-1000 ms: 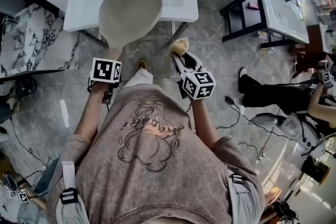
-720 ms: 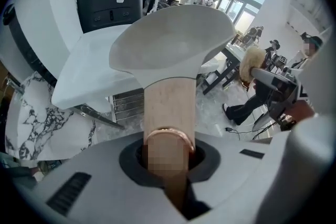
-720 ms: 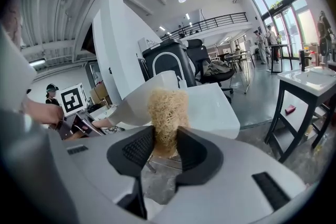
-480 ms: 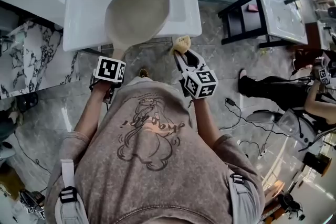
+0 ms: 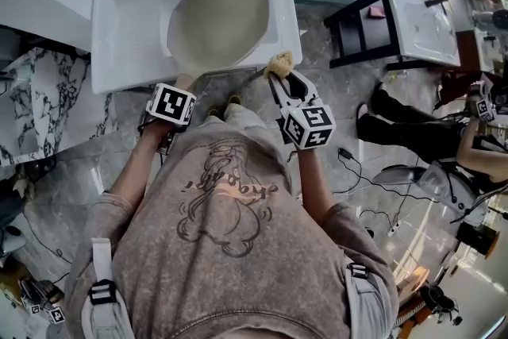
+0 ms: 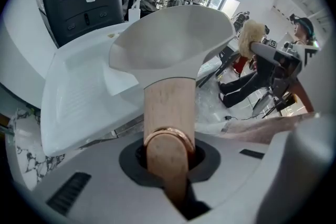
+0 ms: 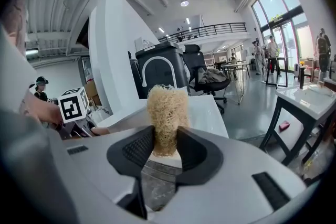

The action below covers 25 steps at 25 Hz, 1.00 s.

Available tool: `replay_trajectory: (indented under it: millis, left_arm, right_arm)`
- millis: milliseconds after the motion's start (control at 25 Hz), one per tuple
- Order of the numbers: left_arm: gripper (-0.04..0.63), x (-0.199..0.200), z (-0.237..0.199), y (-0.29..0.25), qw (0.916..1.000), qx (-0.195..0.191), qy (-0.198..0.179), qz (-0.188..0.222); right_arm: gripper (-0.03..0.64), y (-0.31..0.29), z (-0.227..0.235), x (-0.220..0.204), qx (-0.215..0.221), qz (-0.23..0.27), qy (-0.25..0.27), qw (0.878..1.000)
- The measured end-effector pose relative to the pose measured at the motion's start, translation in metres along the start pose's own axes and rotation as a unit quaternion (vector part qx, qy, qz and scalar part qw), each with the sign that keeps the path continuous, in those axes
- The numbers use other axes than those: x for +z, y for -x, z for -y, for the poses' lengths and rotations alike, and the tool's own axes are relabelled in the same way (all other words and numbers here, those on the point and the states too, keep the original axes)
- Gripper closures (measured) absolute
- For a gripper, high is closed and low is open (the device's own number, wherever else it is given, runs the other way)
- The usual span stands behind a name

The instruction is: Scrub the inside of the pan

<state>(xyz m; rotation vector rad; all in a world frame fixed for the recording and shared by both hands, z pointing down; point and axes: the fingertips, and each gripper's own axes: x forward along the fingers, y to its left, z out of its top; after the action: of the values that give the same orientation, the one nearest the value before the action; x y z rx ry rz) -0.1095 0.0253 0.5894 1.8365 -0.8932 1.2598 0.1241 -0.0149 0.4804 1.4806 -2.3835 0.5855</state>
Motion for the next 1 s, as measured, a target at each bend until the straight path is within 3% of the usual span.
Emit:
replay_trajectory:
  millis: [560,720,1000]
  left_arm:
    - [0.552,0.048,0.009,-0.028,0.9961,-0.009,-0.084,-0.025]
    - [0.552,0.057,0.017,-0.033,0.994,-0.013,-0.103,-0.036]
    - [0.552,0.078,0.035,-0.039,0.9897,-0.026,-0.136,-0.037]
  right_arm:
    - [0.472,-0.027,0.025,0.066,0.014,0.04,0.062,0.997]
    - [0.472,-0.029,0.022,0.091,0.033,0.056,0.089,0.994]
    - [0.471,-0.058,0.007,0.114,0.086,0.042,0.167,0.981]
